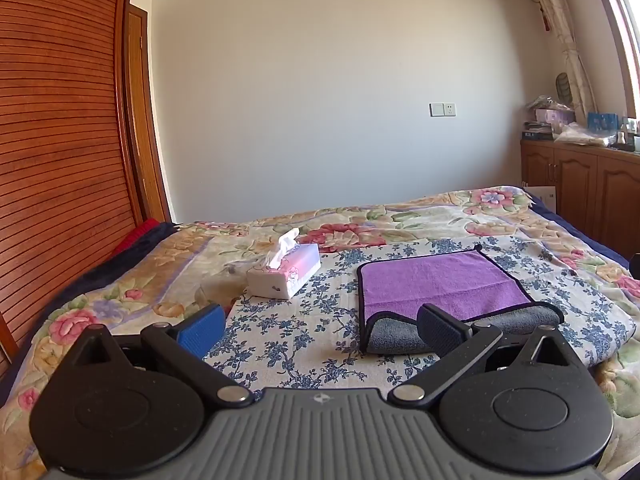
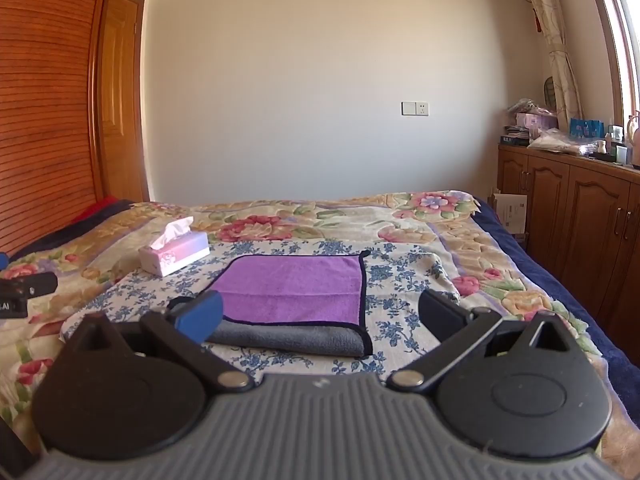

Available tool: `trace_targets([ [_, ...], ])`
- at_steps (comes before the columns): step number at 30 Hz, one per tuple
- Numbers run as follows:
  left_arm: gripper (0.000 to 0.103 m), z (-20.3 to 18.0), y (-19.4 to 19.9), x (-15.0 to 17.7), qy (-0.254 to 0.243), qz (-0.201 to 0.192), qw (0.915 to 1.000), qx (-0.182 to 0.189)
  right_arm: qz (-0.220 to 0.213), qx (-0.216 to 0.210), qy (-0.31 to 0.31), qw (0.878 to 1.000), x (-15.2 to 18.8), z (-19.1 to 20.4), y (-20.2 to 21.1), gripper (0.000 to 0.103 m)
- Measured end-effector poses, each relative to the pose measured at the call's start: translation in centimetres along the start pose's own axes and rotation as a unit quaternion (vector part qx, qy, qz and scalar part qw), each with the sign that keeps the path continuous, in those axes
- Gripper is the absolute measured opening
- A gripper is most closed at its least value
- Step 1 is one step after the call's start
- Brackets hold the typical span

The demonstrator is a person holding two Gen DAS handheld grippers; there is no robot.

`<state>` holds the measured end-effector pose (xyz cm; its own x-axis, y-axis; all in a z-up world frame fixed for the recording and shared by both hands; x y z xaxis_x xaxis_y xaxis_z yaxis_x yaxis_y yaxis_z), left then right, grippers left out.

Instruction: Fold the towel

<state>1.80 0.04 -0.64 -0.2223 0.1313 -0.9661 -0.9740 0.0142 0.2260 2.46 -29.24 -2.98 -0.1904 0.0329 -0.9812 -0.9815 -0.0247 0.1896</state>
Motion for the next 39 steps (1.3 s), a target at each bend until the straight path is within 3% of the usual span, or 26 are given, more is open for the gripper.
trace_targets([
  [23,0.103,0.1,-2.8,-0.1,-0.004,0.049,0.9986,0.019,0.028,-0.004,-0.02,0.999,0.4,-0.4,-2.1,0.103],
  [39,0.103,-0.9,-5.2,-0.5,-0.028,0.046,0.998,0.032,0.041,0.004,-0.014,0.999,0.9,-1.0,-4.6,0.103],
])
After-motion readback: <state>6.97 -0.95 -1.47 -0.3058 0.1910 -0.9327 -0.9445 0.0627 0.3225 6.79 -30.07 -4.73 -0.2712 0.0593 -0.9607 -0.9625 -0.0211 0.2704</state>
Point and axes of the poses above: each gripper's, at about its wrist camera, not at the fingertips, and y roughly against the way its jaws point, z to its left, x to its underside, the point moved 2 cm from there along -y, roughly the way its jaws point, and after that the axes turned 5 degrees about -z, right-handed, at the moved point
